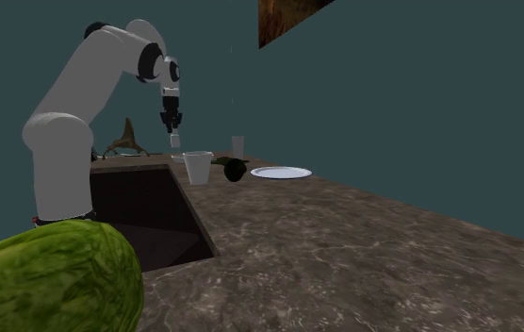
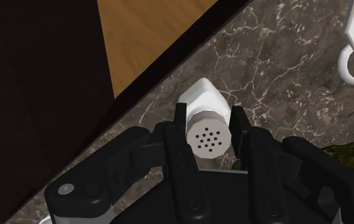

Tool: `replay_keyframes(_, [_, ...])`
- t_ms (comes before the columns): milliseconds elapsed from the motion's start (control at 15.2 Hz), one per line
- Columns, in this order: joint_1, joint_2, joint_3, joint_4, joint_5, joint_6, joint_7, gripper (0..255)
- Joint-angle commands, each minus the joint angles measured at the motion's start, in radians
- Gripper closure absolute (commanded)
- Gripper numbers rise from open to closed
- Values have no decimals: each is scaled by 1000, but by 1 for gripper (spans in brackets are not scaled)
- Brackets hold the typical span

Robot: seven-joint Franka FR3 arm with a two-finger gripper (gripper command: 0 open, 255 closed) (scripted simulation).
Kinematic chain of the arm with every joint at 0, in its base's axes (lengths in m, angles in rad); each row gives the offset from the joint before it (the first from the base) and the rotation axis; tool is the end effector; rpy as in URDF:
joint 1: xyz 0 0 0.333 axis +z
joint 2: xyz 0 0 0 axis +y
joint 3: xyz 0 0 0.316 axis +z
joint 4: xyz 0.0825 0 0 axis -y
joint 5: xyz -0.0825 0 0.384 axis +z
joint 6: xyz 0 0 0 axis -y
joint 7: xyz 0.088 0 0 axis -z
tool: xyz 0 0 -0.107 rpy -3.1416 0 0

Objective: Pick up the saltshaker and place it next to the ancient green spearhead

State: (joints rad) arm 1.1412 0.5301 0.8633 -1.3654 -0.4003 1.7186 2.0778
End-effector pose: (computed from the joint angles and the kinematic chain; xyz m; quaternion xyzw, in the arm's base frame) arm -0.1379 0.6638 0.4909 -0.9991 0.0426 -0.0003 0.0010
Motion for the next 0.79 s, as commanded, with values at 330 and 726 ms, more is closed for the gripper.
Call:
replay_keyframes(330, [-17, 10, -7, -87, -12, 90, 13, 255])
replay_keyframes(726, [-23, 27, -18, -147, -29, 159, 26, 255])
